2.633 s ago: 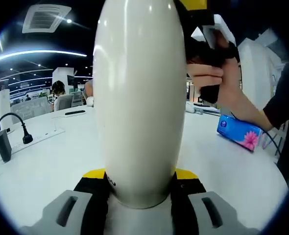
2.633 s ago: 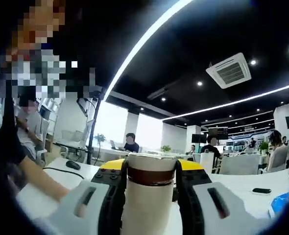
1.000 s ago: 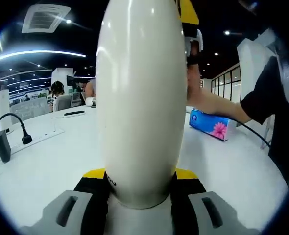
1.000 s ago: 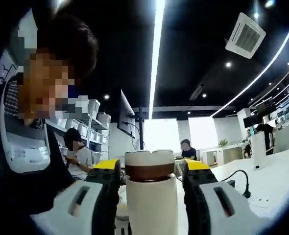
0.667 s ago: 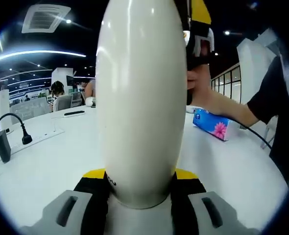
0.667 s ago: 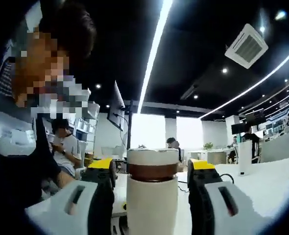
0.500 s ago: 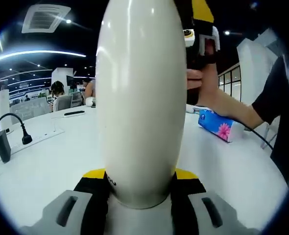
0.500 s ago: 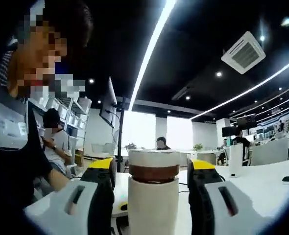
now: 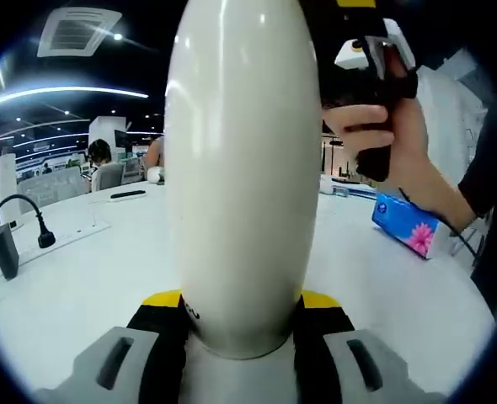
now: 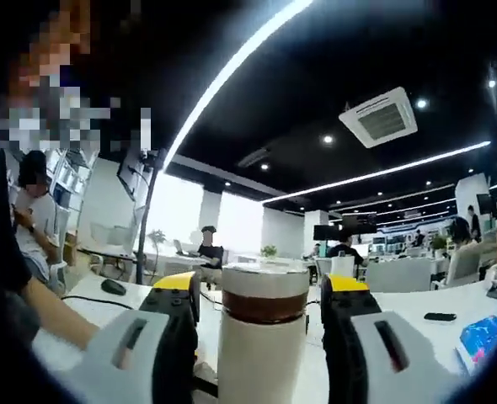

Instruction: Grasp the water cup twist off the cup lid place the cup lid on the table

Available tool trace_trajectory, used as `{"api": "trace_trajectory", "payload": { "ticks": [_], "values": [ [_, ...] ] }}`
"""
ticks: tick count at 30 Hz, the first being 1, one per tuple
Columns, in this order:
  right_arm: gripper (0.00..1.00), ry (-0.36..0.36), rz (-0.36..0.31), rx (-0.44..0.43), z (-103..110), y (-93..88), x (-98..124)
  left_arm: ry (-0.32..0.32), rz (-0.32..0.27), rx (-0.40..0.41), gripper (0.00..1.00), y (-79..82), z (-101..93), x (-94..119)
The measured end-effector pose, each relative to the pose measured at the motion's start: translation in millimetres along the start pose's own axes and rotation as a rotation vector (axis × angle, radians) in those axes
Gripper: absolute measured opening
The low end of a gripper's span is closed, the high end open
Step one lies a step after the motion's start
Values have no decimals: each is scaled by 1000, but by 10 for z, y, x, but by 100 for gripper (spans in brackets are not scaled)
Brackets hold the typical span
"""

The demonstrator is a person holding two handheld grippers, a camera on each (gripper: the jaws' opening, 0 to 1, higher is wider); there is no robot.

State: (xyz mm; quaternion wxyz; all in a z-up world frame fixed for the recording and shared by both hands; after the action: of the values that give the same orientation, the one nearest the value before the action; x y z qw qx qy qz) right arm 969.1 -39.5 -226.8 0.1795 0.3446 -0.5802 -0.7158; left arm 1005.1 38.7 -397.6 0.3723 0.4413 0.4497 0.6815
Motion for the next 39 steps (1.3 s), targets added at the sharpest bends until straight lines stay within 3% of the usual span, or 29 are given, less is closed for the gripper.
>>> {"api": "trace_trajectory", "payload": {
  "ticks": [1,4,10,13,18,28,39],
  "values": [
    [60,-20,-31,19,50,49,12,0,0,0,51,1,-3,2],
    [58,-104,-42,79,122,105,48,1,0,0,51,5,-11,10],
    [56,-291,-2,153,189,52,74,2,1,1,51,11,-25,23],
    [54,-334,8,148,237,37,77,3,1,1,51,14,-32,28],
    [50,-359,-22,170,330,91,51,3,1,2,51,9,3,15],
    [47,-395,20,140,217,-15,-14,5,1,3,51,-7,55,11],
    [43,-351,17,144,203,-25,-27,6,2,3,51,-10,58,6]
  ]
}}
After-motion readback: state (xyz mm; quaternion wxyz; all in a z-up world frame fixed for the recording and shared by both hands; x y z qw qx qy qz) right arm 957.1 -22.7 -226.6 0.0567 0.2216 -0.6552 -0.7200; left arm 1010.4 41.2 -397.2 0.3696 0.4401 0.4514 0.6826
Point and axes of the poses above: the point that each gripper's makers call its tool centre point, and the gripper's own axes: x roughly backward along the fingers, z roughly to its left, y roughly out of its top, the point moved 7 cm from there along x, roughly backward along the fingers, and after that the axes turned 12 degrees about -x, right-handed, at the moved point
